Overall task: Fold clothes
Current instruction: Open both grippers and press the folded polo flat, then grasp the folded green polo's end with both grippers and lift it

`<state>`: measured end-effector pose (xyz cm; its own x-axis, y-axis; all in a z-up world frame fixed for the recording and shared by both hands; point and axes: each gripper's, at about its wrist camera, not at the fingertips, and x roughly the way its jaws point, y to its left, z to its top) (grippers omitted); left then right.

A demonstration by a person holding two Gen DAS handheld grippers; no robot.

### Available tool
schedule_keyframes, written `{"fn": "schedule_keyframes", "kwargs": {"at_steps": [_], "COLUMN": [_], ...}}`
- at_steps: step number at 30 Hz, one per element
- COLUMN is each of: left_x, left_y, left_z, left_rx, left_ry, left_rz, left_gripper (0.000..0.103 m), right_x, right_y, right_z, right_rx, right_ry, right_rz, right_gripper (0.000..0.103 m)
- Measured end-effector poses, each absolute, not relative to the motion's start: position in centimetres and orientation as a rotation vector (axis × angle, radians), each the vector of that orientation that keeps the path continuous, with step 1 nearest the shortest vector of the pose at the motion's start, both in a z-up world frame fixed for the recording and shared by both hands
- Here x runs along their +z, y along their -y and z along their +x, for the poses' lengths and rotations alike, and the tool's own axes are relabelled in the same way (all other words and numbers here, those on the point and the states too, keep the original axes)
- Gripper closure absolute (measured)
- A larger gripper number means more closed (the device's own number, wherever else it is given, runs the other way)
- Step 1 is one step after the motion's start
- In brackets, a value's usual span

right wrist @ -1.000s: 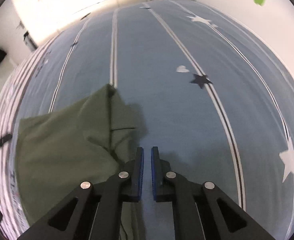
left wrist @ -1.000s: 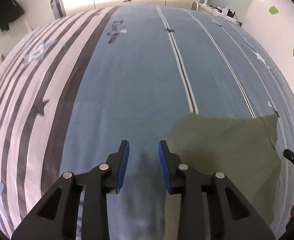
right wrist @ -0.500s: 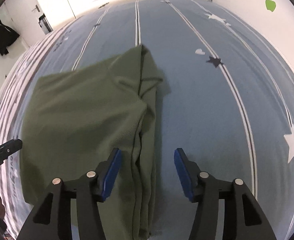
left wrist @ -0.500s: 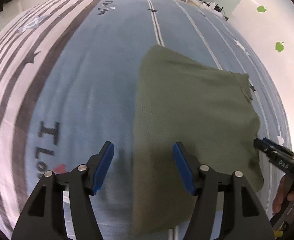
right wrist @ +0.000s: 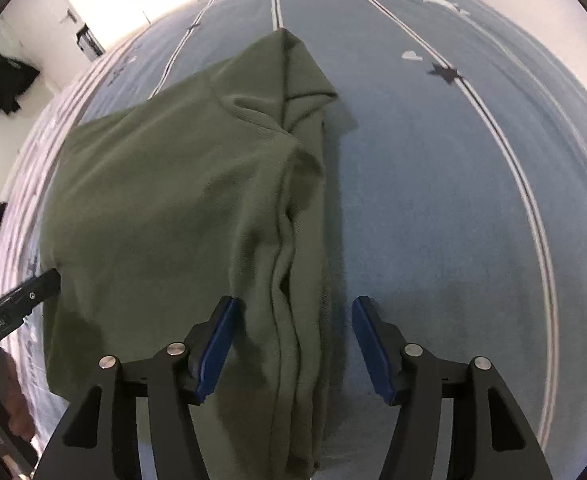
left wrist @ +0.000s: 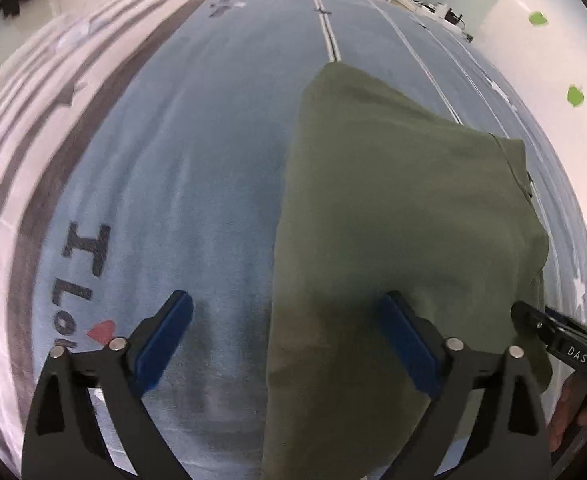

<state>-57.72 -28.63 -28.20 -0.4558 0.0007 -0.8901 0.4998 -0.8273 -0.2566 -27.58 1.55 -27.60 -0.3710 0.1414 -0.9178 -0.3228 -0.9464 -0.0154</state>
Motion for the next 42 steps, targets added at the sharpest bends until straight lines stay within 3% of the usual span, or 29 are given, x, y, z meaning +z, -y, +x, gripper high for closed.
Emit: {"fn": "schedule_keyframes", "kwargs": {"at_steps": [5,11,18,21,27,32,38,42], "left_x": [-28.9,-29.5,-30.2,-30.1,-30.1,-29.8,-28.8,-27.6], "left_y": [28.7,27.5,26.9,26.8,26.9,26.9,27.5,28.3], "left_z": [-57.9,-58.7,-59.2,-59.2,-59.1,-59.0,-58.7,-58.4], "left_rx": [-2.377,-2.472,-2.477,-2.491,-2.493,-2.496,-2.511,-2.533], "left_ry": [-0.783,-0.782,-0.720,-0.707,-0.693,-0.658,-0.612,-0.608], "left_rz": [1.438,1.479,1.502,1.492,1.474,1.459,1.440,1.414], "left_gripper": [0.010,0.028,0.028,0.036,0.043,0.056,0.083,0.094], "right_x": [-28.1,-28.6,-29.4,-29.7,-30.5,-30.5,-30.5,-29.8], "right_y": [-1.5,-0.9,0.7,2.0,4.1,5.0,7.0,8.3], "right_z": [-28.0,-28.8,-28.7,-28.2,-27.9,-27.9,-27.6,-26.9], "right_rx": [2.405,2.429,2.448,2.472,2.510,2.540,2.538,2.538], "right_ry": [-0.248,-0.243,-0.225,-0.235,-0.224,-0.225,-0.110,-0.077], "right_rz": [-1.564,-1.564,-1.590,-1.606,-1.635,-1.625,-1.583,-1.531], "right_gripper": [0.035,0.034,0.034,0.034,0.053,0.091,0.093,0.094]}}
